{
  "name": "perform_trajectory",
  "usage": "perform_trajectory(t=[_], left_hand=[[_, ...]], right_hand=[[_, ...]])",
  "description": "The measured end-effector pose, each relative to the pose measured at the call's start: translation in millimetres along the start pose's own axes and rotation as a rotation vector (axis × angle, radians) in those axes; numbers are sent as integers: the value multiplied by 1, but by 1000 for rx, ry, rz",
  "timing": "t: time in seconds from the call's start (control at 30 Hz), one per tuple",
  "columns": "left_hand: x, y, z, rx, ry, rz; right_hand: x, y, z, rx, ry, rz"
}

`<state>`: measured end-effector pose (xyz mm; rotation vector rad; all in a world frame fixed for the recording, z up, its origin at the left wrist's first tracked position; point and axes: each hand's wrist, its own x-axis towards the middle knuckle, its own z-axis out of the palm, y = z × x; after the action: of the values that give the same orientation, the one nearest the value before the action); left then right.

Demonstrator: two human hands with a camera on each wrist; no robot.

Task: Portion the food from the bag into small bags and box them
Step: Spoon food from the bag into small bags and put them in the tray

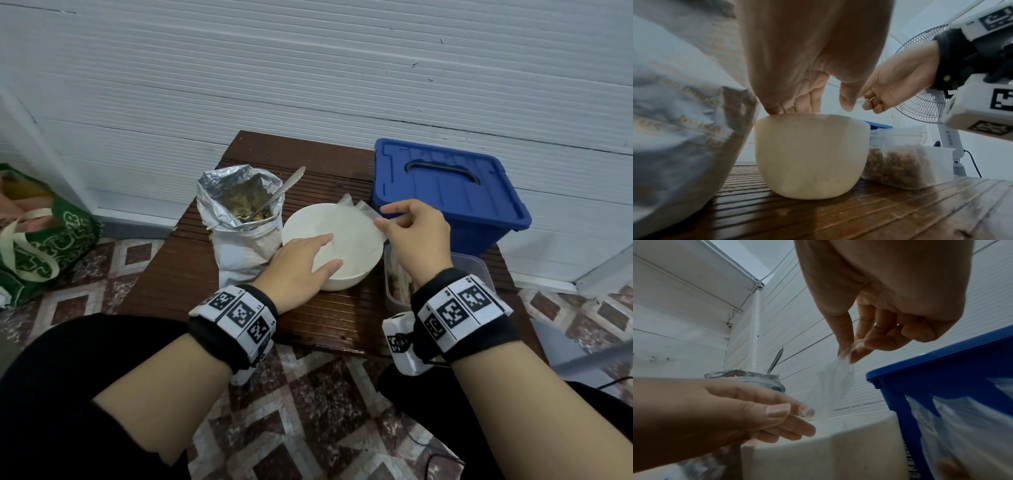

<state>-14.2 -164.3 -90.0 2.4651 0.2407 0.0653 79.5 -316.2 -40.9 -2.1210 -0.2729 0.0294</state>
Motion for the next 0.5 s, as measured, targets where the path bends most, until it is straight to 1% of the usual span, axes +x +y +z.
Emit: perform_trajectory(t=[0.2,0.3,0.4,0.5], left_hand=[[1,1,0,64,-35,-6],[0,2,-1,41,-12,-1],[0,3,-2,-35,46,0],[0,5,-3,-206,122,-6]], right_hand=[[1,0,-4,1,45,-23],[3,1,-11,34,57,-34],[3,2,-12,76,20,-18],[2,2,-12,146,-58,1]])
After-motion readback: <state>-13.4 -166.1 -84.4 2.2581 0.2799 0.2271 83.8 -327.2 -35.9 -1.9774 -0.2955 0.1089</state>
